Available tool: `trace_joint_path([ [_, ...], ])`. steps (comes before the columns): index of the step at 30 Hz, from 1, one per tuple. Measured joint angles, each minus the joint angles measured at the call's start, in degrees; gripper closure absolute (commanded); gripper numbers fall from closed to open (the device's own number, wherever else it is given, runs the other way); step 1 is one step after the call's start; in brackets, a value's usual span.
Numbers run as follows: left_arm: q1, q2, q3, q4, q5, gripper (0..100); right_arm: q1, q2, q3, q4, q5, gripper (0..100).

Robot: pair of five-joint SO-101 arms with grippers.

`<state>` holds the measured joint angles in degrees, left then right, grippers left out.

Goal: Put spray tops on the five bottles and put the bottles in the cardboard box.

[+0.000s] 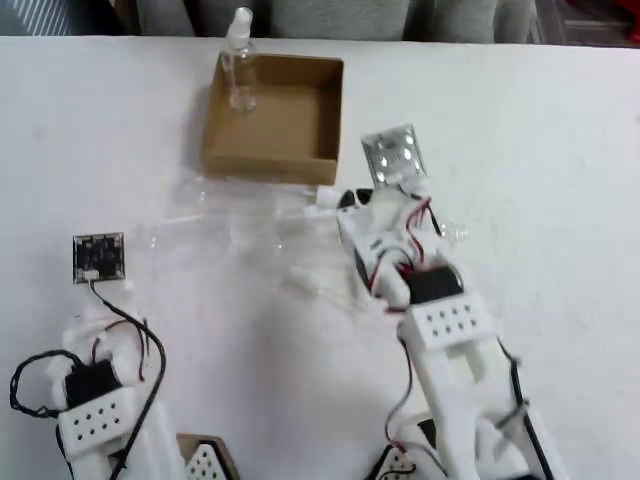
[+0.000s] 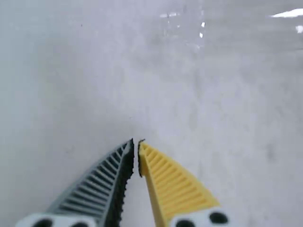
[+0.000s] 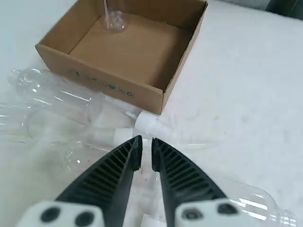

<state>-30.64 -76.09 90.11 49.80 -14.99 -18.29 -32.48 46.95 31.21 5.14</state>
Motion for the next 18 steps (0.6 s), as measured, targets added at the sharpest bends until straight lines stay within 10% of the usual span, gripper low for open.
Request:
trace_joint_path([
  [5, 0.0, -7.3, 1.9, 3.6, 0.0, 97, -0.1, 16.1, -12.3, 1.1, -0.4, 78.9],
  [18, 0.1, -20.2, 5.4, 8.4, 0.0, 97, -1.1, 42.8, -35.1, 1.1, -2.2, 84.4],
])
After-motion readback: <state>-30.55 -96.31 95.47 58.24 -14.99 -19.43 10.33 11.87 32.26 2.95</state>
